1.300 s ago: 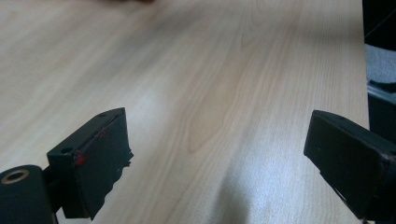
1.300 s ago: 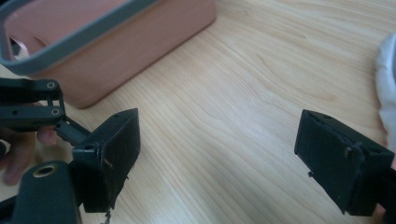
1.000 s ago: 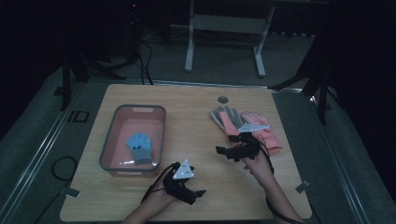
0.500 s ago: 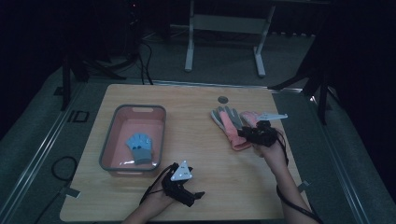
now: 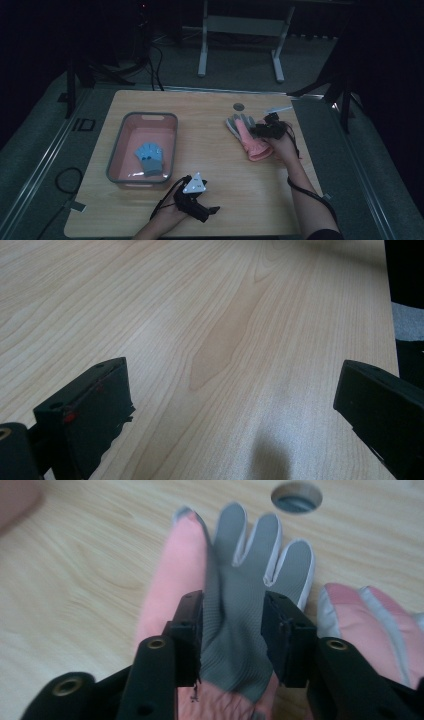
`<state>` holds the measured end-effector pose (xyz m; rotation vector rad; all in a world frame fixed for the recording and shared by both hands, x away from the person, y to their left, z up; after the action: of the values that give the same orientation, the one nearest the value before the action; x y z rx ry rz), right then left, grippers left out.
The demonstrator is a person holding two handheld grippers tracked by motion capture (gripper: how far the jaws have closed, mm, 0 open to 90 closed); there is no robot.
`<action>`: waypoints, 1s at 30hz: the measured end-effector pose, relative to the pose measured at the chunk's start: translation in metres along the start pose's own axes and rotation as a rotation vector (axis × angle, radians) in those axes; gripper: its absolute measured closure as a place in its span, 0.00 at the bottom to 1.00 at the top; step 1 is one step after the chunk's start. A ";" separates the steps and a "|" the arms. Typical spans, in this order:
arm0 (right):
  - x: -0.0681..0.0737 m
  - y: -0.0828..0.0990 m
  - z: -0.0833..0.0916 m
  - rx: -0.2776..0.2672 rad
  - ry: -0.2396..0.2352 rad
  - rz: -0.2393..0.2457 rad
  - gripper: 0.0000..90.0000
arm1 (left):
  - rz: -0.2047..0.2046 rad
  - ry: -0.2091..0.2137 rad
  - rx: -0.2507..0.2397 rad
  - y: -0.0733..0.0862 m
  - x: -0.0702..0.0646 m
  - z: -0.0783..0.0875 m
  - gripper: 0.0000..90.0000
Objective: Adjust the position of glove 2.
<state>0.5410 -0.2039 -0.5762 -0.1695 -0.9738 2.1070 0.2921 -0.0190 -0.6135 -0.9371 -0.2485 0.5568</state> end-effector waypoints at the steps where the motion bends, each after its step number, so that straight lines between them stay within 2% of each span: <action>1: -0.002 0.003 -0.005 0.020 0.005 -0.008 0.66 | -0.002 0.000 0.000 0.000 0.000 0.000 0.03; 4: -0.007 0.013 -0.019 0.075 0.009 -0.017 0.69 | -0.006 -0.002 0.005 0.001 0.000 -0.001 0.03; 5: -0.008 0.014 -0.021 0.079 0.015 -0.004 0.70 | -0.006 -0.003 0.006 0.002 0.000 -0.001 0.02; 6: -0.008 0.015 -0.022 0.077 0.011 -0.005 0.73 | -0.005 -0.004 0.007 0.002 0.000 -0.001 0.02; 10: -0.005 0.017 -0.023 0.074 0.043 -0.007 0.94 | -0.010 -0.007 0.005 0.001 0.001 0.000 0.03; 12: -0.002 0.014 -0.020 0.033 0.005 -0.083 0.97 | -0.006 -0.008 -0.005 0.001 0.001 0.000 0.03; 13: 0.000 0.011 -0.018 0.011 0.002 -0.105 0.98 | 0.000 -0.007 -0.007 0.000 0.002 0.000 0.03; 14: 0.004 0.009 -0.015 -0.002 0.001 -0.109 0.98 | 0.002 -0.010 -0.008 0.000 0.002 0.000 0.03; 15: 0.009 0.007 -0.011 -0.021 -0.001 -0.115 0.98 | -0.014 -0.038 0.005 0.002 0.005 -0.001 0.02; 16: 0.009 0.007 -0.011 -0.021 -0.001 -0.115 0.98 | -0.014 -0.038 0.005 0.002 0.005 -0.001 0.03; 17: 0.021 -0.003 0.003 -0.105 0.009 -0.161 0.98 | -0.018 -0.052 0.012 0.003 0.007 -0.001 0.03; 19: 0.031 -0.007 0.011 -0.140 0.016 -0.177 0.98 | -0.006 -0.051 -0.001 0.001 0.008 0.000 0.03; 22: 0.045 -0.010 0.020 -0.151 0.078 -0.182 0.98 | 0.001 -0.050 -0.012 0.001 0.008 0.001 0.03; 24: 0.054 -0.010 0.025 -0.163 0.102 -0.194 0.98 | -0.005 -0.055 -0.012 0.001 0.008 0.001 0.03; 26: 0.058 -0.011 0.027 -0.171 0.111 -0.199 0.98 | -0.005 -0.055 -0.013 0.000 0.008 0.001 0.03; 27: 0.068 -0.009 0.029 -0.172 0.117 -0.211 0.98 | -0.005 -0.056 -0.015 0.000 0.008 0.002 0.03; 30: 0.078 -0.004 0.030 -0.174 0.135 -0.228 0.98 | -0.003 -0.058 -0.018 0.001 0.008 0.003 0.03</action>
<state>0.4780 -0.1646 -0.5370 -0.2719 -1.0428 1.7811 0.2973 -0.0122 -0.6124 -0.9384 -0.3071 0.5802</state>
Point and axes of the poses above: each handheld gripper's, and its own axes: z roughly backward along the jaws, y roughly out of its underside, x roughly to its left, the point moved 10 cm from there along -z, roughly forward along the jaws, and after that the axes turned 8 degrees about -y, right-handed, at the moved point
